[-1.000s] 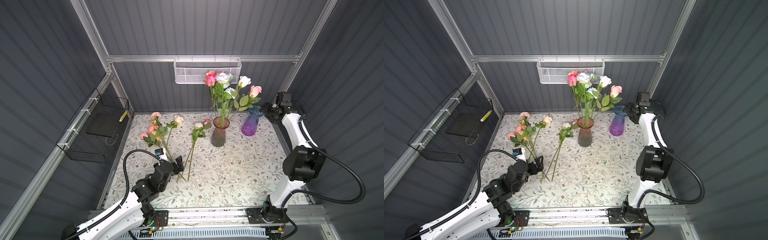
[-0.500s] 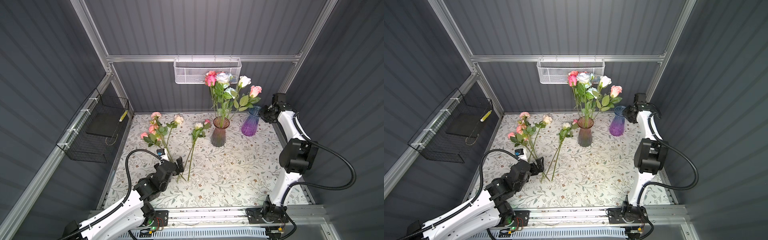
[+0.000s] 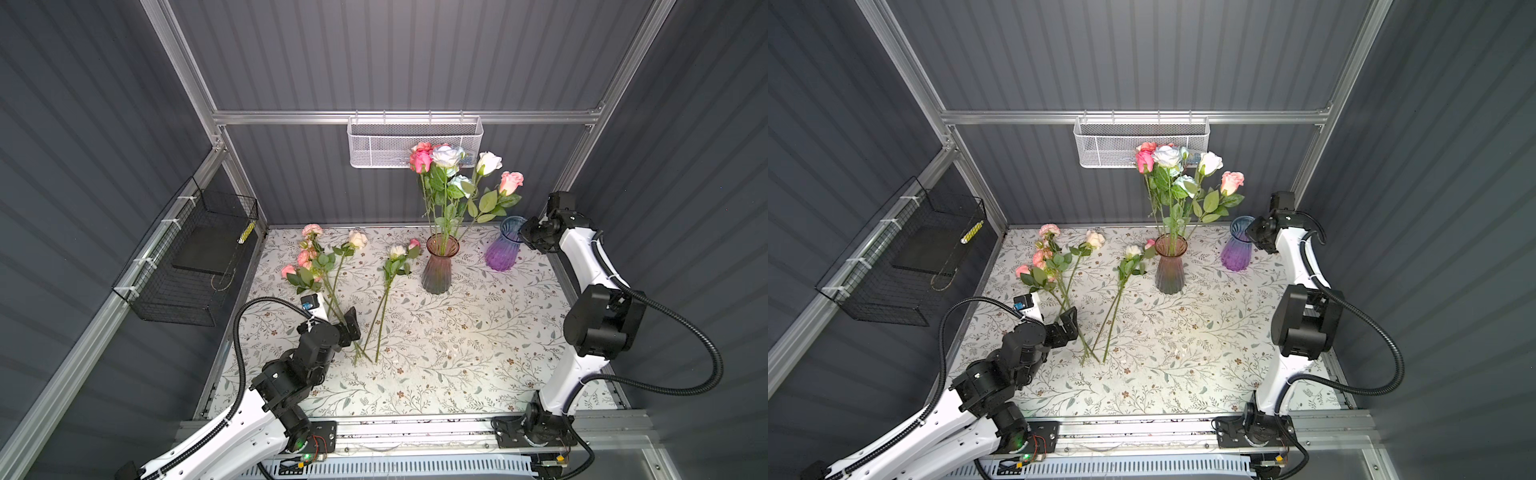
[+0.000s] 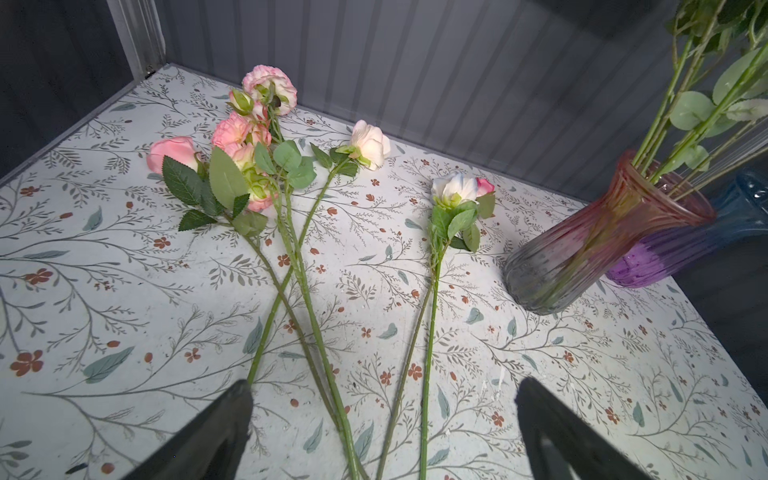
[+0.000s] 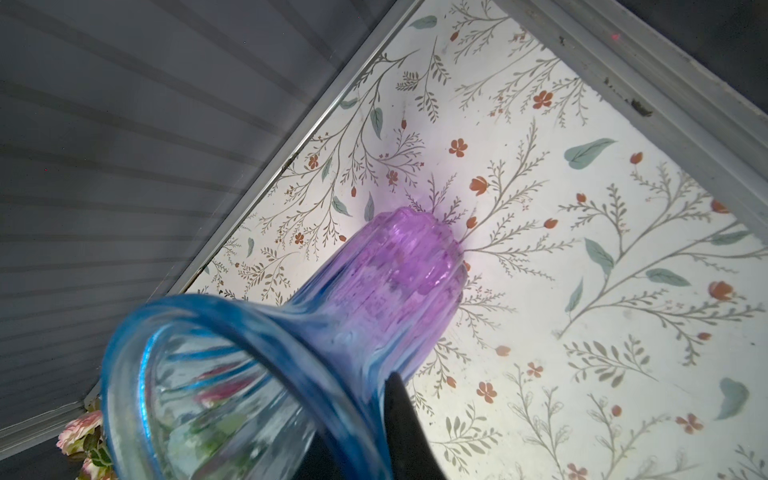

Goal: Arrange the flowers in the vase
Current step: 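Grasp the blue-purple vase rim with the right gripper, then slide the blue-purple vase toward the robot beside the pink vase with the right gripper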

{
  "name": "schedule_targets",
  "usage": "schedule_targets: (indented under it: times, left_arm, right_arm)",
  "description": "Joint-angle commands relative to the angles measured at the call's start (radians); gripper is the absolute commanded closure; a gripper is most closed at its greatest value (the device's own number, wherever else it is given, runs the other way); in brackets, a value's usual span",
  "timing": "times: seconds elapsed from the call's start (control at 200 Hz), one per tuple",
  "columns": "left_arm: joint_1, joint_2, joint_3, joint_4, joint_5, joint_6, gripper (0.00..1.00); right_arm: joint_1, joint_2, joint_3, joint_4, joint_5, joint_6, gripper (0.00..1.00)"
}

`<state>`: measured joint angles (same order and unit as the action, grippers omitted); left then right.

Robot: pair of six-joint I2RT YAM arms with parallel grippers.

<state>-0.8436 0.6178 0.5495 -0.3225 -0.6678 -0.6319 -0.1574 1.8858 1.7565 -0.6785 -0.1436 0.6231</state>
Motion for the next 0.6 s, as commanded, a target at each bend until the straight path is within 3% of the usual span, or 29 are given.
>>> schedule_targets:
  times: [0.0, 0.435, 0.595]
  left_arm:
    - [-0.004, -0.027, 0.033, -0.032, -0.041, 0.033, 0.01]
    - [-0.004, -0.064, 0.007, -0.043, 0.000, -0.015, 0.01]
    - [-0.003, -0.092, -0.003, -0.059, 0.006, -0.022, 0.00]
  right_arm:
    - [0.001, -0.078, -0.023, 0.005, 0.012, -0.023, 1.00]
    - [0.102, -0.400, -0.334, 0.016, 0.025, -0.040, 1.00]
    - [0.119, -0.463, -0.355, -0.027, 0.002, -0.057, 1.00]
